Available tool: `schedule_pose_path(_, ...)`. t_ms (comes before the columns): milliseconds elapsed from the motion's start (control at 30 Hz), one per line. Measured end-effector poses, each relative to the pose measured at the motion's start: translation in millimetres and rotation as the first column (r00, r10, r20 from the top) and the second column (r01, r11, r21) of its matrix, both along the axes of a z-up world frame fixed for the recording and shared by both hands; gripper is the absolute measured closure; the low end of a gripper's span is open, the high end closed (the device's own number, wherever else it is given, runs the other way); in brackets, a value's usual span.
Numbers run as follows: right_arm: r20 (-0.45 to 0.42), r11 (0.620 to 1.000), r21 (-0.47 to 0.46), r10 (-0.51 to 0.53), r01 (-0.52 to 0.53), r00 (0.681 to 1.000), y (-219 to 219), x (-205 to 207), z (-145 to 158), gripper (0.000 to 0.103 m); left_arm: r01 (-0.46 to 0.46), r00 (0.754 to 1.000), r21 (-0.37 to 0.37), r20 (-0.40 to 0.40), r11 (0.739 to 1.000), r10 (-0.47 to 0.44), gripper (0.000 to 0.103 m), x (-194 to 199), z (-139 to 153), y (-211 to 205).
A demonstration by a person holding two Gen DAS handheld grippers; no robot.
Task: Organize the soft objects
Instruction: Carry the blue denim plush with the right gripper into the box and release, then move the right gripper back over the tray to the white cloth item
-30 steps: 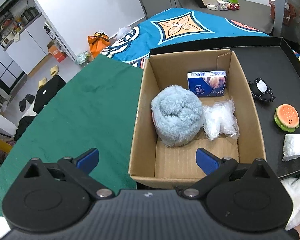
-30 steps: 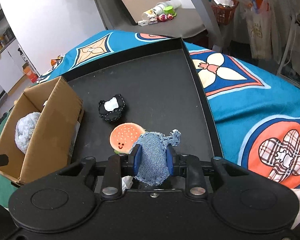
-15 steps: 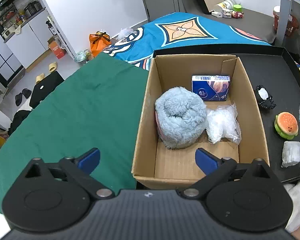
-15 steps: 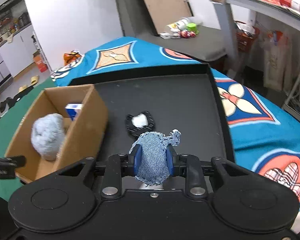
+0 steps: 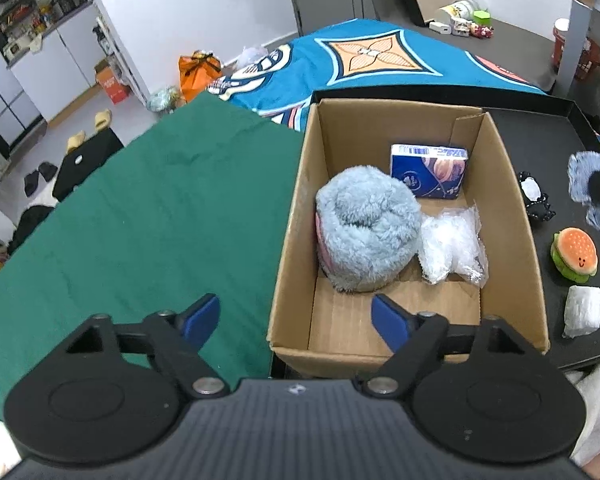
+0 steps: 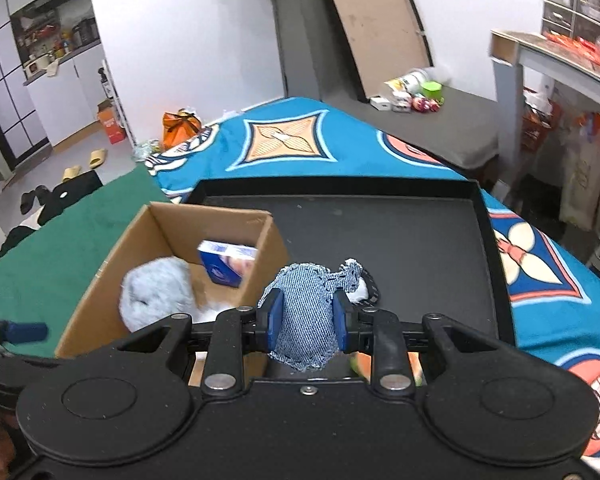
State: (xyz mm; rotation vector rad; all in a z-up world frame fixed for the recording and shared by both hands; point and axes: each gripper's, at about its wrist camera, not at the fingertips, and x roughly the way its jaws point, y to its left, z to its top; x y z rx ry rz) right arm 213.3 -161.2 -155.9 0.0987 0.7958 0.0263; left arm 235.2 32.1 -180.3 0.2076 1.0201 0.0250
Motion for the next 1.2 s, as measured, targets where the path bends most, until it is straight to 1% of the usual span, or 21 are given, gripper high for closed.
schedule_pose_path(33,0.005,1.0,-0.003,0.007,-0.007,1.0,4,2,2,0.077,-0.008,1.0,-0.009,-0.008,1.0,0.008,0.033,1,-1,2)
schedule_pose_path(167,0.01,0.999,-0.01,0.035,-0.035,0.999,21,11,5,0.077,-0.019,1.0,-0.047,-0.023,0.999,0.018,0.042,3,-4,10)
schedule_pose_path(233,0.016,0.999,-0.016,0.051,-0.05,0.999,30,14,7,0.076,-0.021,0.999,-0.053,-0.03,0.998,0.019,0.054,3,-5,12)
schedule_pose_path(267,0.018,0.998,-0.018,0.059,-0.059,0.998,35,17,8,0.076,-0.024,0.999,-0.051,-0.034,0.998,0.022,0.057,4,-7,12)
schedule_pose_path(333,0.018,0.997,-0.02,0.071,-0.071,0.997,42,21,8,0.076,-0.027,0.999,-0.059,-0.047,0.998,0.024,0.067,6,-9,14)
schedule_pose_path(400,0.022,0.996,-0.026,0.085,-0.084,0.996,48,25,10,0.076,-0.033,0.998,-0.073,-0.061,0.997,0.028,0.075,7,-11,16)
schedule_pose_path(433,0.025,0.996,-0.029,0.09,-0.09,0.996,51,27,11,0.076,-0.034,0.998,-0.077,-0.063,0.996,0.029,0.077,7,-11,16)
schedule_pose_path(600,0.045,0.994,-0.041,0.104,-0.102,0.994,61,35,15,0.074,-0.032,0.998,-0.093,-0.06,0.995,0.027,0.081,6,-12,18)
schedule_pose_path(667,0.062,0.991,-0.035,0.129,-0.127,0.99,64,37,17,0.065,-0.032,0.998,-0.1,-0.059,0.994,0.026,0.081,6,-12,19)
schedule_pose_path(700,0.063,0.99,-0.058,0.134,-0.13,0.989,66,37,17,0.062,-0.032,0.998,-0.105,-0.059,0.994,0.026,0.082,6,-12,20)
schedule_pose_path(733,0.063,0.989,-0.074,0.135,-0.131,0.989,67,37,16,0.056,-0.031,0.998,-0.108,-0.059,0.994,0.025,0.081,6,-13,21)
schedule_pose_path(767,0.062,0.988,-0.074,0.139,-0.134,0.988,67,37,16,0.054,-0.032,0.998,-0.111,-0.06,0.993,0.026,0.081,6,-13,21)
schedule_pose_path(900,0.028,0.989,-0.028,0.146,-0.145,0.989,62,36,12,0.053,-0.033,0.998,-0.117,-0.057,0.993,0.026,0.081,6,-12,22)
schedule_pose_path(1000,0.017,0.988,-0.025,0.155,-0.154,0.988,62,30,11,0.045,-0.031,0.998,-0.116,-0.055,0.993,0.025,0.081,5,-11,21)
schedule_pose_path(1067,0.014,0.988,-0.02,0.156,-0.156,0.988,60,27,11,0.035,-0.028,0.998,-0.115,-0.051,0.993,0.023,0.081,5,-11,21)
schedule_pose_path(1200,0.007,0.988,-0.001,0.155,-0.155,0.988,54,22,15,0.031,-0.022,0.999,-0.11,-0.036,0.994,0.018,0.081,3,-8,20)
